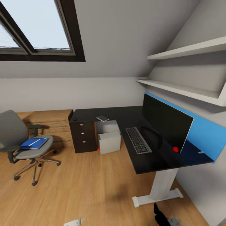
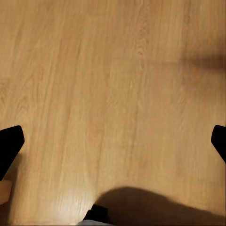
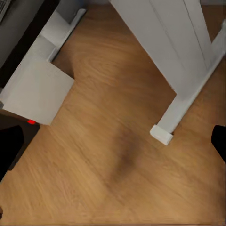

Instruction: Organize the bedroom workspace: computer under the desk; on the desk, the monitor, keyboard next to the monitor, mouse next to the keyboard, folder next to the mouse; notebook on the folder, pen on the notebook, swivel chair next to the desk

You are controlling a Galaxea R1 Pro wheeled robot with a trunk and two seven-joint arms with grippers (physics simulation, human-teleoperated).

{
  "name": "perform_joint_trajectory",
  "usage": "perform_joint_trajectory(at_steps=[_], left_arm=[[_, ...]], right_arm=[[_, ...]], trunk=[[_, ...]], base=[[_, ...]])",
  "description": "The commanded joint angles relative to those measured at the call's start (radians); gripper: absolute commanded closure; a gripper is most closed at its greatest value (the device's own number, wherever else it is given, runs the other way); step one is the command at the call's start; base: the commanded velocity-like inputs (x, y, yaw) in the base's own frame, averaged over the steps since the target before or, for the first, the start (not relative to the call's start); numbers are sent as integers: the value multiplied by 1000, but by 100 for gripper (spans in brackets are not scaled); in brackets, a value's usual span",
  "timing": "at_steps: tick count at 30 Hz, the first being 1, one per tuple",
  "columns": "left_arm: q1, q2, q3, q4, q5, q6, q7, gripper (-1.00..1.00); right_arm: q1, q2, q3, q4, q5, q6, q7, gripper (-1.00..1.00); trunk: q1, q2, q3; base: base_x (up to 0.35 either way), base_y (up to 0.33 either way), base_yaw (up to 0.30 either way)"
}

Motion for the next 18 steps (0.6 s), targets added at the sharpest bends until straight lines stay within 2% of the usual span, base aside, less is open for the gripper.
perform_joint_trajectory(at_steps=[1,3,5,6,7,8,9,12,16,18], left_arm=[[-1,2,-7,10,4,-1,9,-100],[-1,1,-7,38,4,-11,9,-100],[-1,2,-6,71,3,-18,9,-100],[-1,2,-5,78,3,-19,9,-100],[-1,3,-4,92,3,-20,9,-100],[-1,3,-4,98,3,-21,9,-100],[-1,4,-4,109,2,-26,8,-100],[-1,2,-8,133,-1,-59,7,-100],[-1,-1,-20,176,-3,-138,6,-100],[-1,-2,-25,185,-4,-154,6,-100]], right_arm=[[-1,1,0,13,-4,-12,9,-100],[-1,1,16,50,26,-31,8,-100],[-1,0,75,88,107,-45,-2,-100],[-1,0,94,93,132,-47,-9,-100],[-1,1,132,101,180,-50,-33,-100],[-1,1,149,104,204,-50,-48,-100],[-1,2,179,108,245,-52,-78,-100],[-1,5,216,113,305,-55,-117,-100],[-1,20,233,117,365,-57,-137,-100],[-1,22,234,118,381,-58,-139,-100]], trunk=[[0,-1,-2],[0,-1,-2],[0,-1,-2],[0,-1,-2],[0,-1,-2],[0,-1,-2],[0,-1,-2],[0,-1,-2],[0,-1,-2],[0,-1,-2]], base=[[-19,317,0],[-11,323,0],[-5,328,0],[-3,329,0],[-2,330,0],[-2,331,0],[-1,331,0],[-1,331,0],[8,330,0],[86,313,0]])
